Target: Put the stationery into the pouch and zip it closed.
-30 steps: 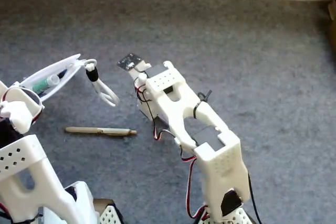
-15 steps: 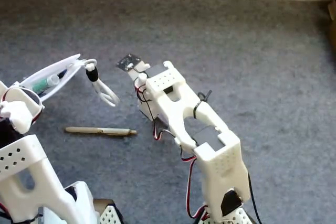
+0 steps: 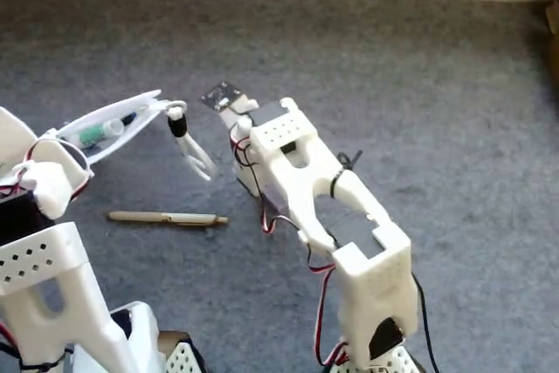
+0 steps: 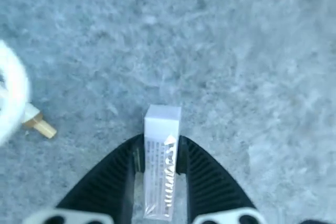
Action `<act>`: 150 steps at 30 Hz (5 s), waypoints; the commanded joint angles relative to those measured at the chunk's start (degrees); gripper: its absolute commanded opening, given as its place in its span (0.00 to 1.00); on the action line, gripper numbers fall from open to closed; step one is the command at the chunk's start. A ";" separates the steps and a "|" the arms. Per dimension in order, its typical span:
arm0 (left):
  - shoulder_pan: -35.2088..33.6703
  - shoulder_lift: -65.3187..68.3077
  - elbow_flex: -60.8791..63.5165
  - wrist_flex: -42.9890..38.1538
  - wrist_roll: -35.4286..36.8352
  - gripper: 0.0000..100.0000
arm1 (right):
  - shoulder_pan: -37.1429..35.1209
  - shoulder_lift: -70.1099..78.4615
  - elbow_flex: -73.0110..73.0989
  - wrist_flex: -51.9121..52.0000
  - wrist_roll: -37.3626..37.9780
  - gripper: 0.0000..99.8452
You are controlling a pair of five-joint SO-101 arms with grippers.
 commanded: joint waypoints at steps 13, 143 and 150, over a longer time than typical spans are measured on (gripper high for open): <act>14.46 -2.07 -2.15 -1.49 2.55 0.01 | 6.55 -21.41 12.00 -12.18 -7.12 0.01; -5.23 -2.07 -0.04 -4.22 2.55 0.01 | -10.42 -76.70 60.18 -50.95 -16.62 0.15; -6.99 -2.07 0.04 -4.22 2.55 0.01 | -14.29 -58.95 58.86 -50.95 -12.40 0.15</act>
